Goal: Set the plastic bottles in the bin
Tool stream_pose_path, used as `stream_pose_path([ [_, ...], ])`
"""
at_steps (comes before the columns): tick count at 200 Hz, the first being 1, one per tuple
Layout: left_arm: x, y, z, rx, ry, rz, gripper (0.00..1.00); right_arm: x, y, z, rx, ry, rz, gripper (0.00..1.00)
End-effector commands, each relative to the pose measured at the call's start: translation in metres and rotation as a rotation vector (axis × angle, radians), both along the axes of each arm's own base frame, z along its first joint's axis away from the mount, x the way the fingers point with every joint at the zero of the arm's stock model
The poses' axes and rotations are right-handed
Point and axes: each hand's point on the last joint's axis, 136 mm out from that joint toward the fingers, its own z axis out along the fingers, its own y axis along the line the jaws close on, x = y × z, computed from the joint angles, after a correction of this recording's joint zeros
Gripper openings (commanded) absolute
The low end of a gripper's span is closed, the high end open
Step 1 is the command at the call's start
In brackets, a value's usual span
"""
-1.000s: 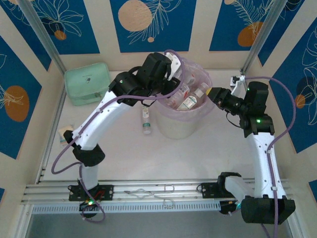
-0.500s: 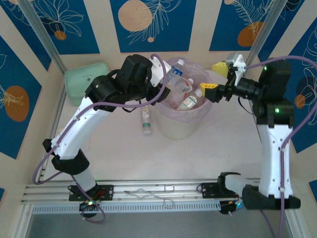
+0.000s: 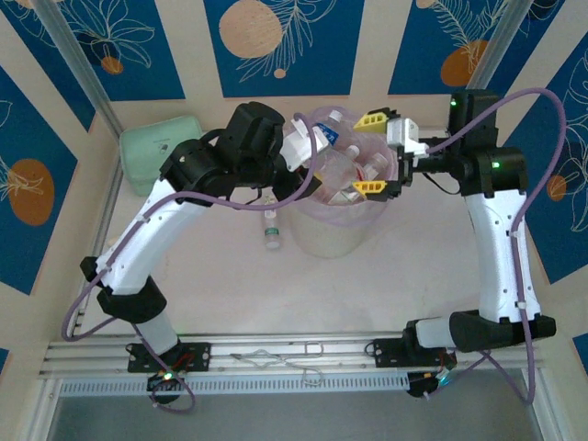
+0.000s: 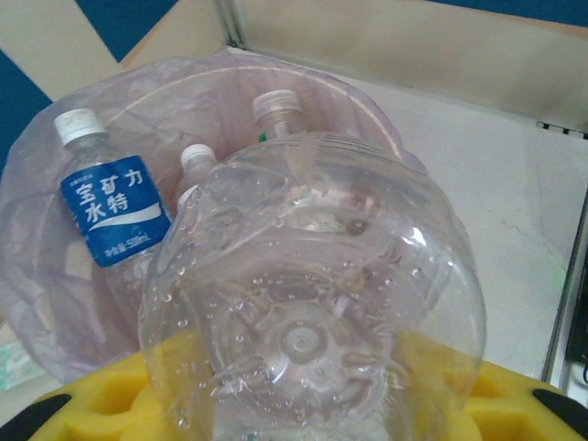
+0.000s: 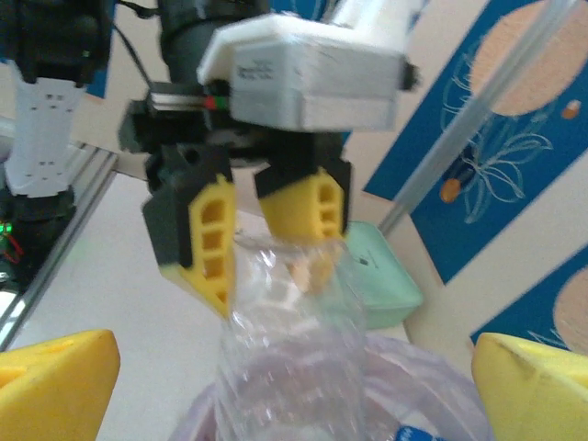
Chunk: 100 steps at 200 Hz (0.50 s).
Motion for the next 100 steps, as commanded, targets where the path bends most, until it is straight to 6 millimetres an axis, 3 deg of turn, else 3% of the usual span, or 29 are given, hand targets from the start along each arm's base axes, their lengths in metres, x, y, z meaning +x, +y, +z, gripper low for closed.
stream_pose_path([
  [1,0.000,-0.010,0.003,-0.006,-0.024,-0.064,0.13,-0.007,0.015,-0.018,-0.044,0.027,0.057,0.99],
  [60,-0.005,-0.021,-0.002,0.027,-0.066,-0.154,0.13,0.024,0.029,-0.046,-0.135,0.109,-0.007,0.99],
  [100,-0.002,-0.023,0.000,0.033,-0.102,-0.158,0.14,0.033,0.030,-0.053,-0.152,0.163,-0.018,0.91],
])
